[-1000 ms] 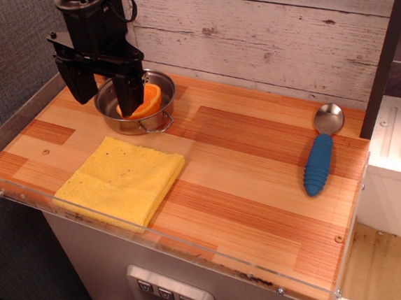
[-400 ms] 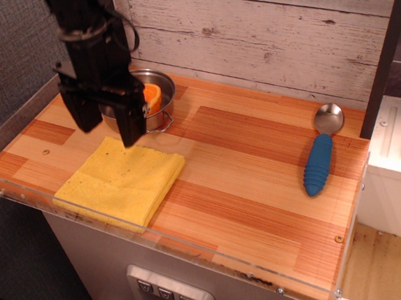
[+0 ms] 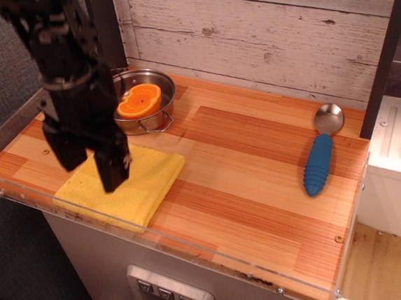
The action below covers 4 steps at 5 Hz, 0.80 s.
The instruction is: Put the cloth under the spoon.
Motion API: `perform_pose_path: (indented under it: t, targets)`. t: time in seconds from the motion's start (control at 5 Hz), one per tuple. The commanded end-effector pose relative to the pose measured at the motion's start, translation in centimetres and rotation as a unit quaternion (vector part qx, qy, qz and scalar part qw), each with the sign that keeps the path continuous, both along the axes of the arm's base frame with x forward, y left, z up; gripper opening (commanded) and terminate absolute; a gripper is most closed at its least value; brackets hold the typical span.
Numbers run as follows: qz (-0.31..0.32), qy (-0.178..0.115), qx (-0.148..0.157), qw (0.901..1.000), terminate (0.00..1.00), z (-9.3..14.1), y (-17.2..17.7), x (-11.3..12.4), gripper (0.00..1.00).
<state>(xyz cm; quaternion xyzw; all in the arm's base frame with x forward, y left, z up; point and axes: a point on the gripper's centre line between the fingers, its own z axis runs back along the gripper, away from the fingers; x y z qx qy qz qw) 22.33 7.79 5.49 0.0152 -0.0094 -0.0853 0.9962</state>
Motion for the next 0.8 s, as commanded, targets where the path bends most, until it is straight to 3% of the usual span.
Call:
perform_pose_path:
  t: [0.0,0.4,0.6]
  targets:
    - [0.019,-0.002,0.031,0.9993,0.00,-2.2,1.3,0.8,1.00]
    - [0.051,-0.016,-0.004,0.9985,0.00,-1.9,1.2,1.8,1.00]
    - [0.059,-0.014,0.005,0.9982,0.00,-3.4,1.0,1.6,1.00]
